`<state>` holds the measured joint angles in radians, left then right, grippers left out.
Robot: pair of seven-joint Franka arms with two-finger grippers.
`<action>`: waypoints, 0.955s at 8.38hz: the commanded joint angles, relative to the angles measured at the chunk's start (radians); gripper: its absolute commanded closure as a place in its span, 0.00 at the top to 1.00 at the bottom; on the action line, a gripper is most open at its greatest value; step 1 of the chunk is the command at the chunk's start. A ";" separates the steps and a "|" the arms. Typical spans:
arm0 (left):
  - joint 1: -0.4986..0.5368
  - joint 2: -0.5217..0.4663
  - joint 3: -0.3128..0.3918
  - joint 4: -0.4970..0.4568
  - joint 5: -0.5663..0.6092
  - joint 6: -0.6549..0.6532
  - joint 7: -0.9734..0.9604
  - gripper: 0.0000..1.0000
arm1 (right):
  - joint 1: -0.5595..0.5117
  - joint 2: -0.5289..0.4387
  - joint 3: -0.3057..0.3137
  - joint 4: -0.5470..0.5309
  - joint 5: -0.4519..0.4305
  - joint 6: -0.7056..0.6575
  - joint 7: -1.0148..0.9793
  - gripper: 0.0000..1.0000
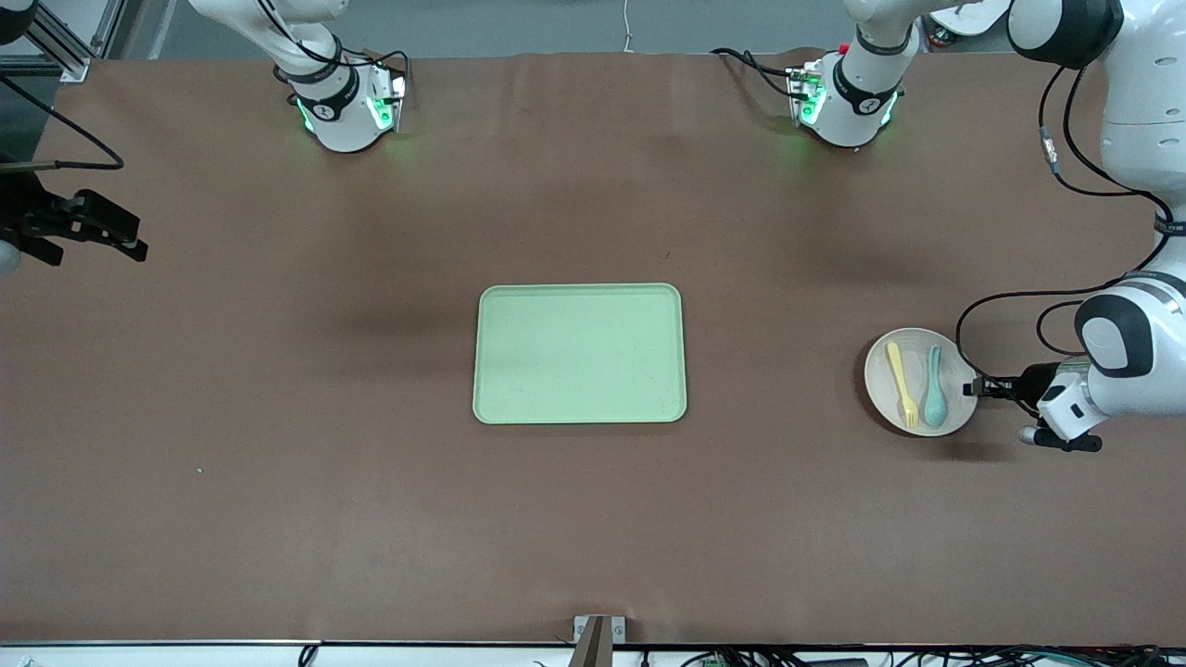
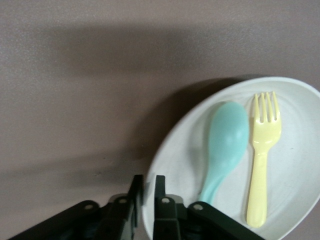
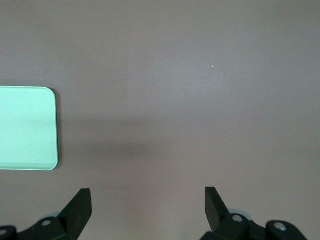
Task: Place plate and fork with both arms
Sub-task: 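Grip the plate rim with the left gripper and lift it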
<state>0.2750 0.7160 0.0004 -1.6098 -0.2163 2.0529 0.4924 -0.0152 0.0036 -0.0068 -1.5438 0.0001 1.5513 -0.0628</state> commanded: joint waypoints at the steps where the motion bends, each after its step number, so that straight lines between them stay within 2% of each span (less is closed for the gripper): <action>1: 0.000 0.010 0.000 0.018 -0.017 -0.003 0.017 0.03 | 0.004 -0.011 0.001 -0.018 -0.012 0.010 0.018 1.00; 2: 0.000 0.010 -0.002 0.018 -0.015 -0.003 0.017 0.00 | 0.006 -0.011 0.001 -0.018 -0.012 0.010 0.018 1.00; 4: -0.008 -0.006 -0.006 0.019 -0.008 -0.005 0.037 0.00 | 0.006 -0.011 0.001 -0.018 -0.014 0.012 0.018 1.00; 6: -0.008 -0.041 -0.052 0.053 0.021 -0.017 0.069 0.00 | 0.006 -0.010 0.001 -0.019 -0.012 0.016 0.018 1.00; 8: -0.008 -0.078 -0.143 0.071 0.127 -0.037 0.069 0.00 | 0.009 -0.008 0.001 -0.021 -0.012 0.018 0.018 1.00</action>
<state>0.2674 0.6763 -0.1042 -1.5375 -0.1321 2.0450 0.5569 -0.0131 0.0039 -0.0066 -1.5480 0.0001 1.5571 -0.0628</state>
